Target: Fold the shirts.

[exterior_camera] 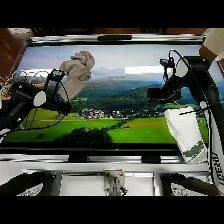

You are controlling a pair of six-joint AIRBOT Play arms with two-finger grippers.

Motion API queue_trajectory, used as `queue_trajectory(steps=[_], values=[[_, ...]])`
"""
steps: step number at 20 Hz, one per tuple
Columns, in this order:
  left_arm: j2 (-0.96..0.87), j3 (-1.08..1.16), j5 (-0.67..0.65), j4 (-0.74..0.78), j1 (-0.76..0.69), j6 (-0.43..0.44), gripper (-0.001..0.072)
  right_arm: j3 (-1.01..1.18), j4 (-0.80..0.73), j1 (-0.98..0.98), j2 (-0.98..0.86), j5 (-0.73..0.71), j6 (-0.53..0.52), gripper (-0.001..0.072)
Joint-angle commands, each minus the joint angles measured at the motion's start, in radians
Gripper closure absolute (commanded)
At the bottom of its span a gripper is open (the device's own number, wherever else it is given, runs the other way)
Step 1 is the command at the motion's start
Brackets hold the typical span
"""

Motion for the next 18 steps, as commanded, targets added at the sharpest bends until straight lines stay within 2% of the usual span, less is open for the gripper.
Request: queue_trajectory(steps=[1, 15, 18], values=[[0.001, 0.0, 0.0, 0.0, 0.0, 0.0, -0.0008, 0.001, 0.0, 0.001, 0.0, 0.0, 0.0, 0.0166], [0.001, 0.0, 0.0, 0.0, 0.0, 0.0, -0.0008, 0.001, 0.004, 0.001, 0.0, -0.002, 0.009, 0.0166], [0.0, 0.0, 0.1, 0.0, 0.0, -0.068, -0.0008, 0.001, 0.006, 0.001, 0.0, -0.012, 0.003, 0.0166]])
